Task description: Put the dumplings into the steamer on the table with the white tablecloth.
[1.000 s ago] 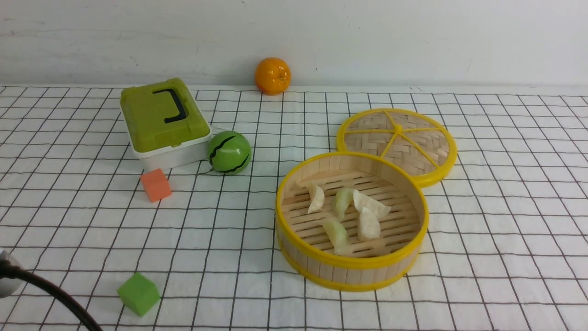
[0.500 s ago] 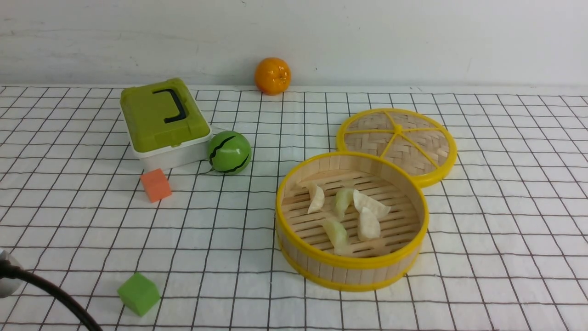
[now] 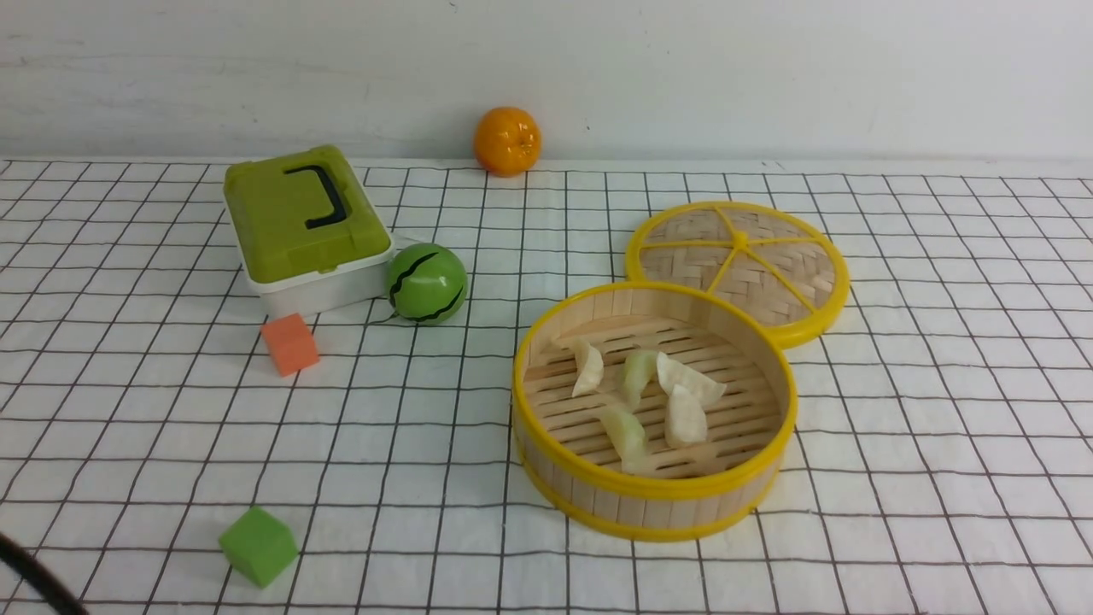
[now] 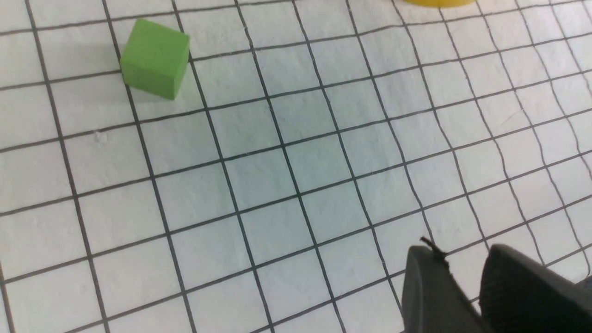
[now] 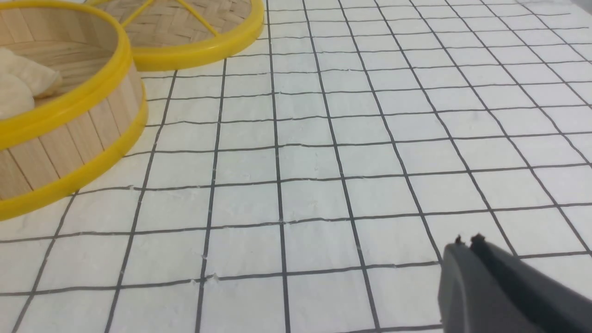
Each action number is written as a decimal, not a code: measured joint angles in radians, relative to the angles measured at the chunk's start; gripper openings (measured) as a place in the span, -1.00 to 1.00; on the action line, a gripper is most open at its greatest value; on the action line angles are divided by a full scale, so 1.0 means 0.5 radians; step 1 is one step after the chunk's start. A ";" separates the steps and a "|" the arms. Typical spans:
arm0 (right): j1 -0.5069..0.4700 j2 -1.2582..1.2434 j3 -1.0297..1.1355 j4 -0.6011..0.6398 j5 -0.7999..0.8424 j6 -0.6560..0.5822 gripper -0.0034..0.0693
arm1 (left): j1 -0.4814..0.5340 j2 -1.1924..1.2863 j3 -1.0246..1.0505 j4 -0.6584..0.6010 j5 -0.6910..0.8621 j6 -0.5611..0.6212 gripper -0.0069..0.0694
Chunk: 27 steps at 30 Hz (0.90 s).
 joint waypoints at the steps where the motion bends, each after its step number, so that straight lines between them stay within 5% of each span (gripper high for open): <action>1: 0.000 0.000 0.000 0.000 0.000 0.000 -0.90 | 0.000 -0.016 0.000 0.007 -0.005 0.000 -0.36; 8: 0.000 0.000 0.000 0.000 0.002 0.000 -0.89 | 0.090 -0.312 0.208 0.133 -0.481 0.010 -0.43; 16: 0.000 0.000 0.000 0.000 0.002 0.000 -0.86 | 0.723 -0.803 0.918 0.043 -1.629 0.359 -0.85; 20: 0.000 0.000 0.000 0.000 0.003 0.002 -0.85 | 0.975 -0.986 1.148 0.010 -1.852 0.451 -0.85; 27: 0.000 -0.002 -0.002 0.000 0.004 0.002 -0.83 | 1.334 -1.057 1.324 -0.136 -1.798 0.459 -0.85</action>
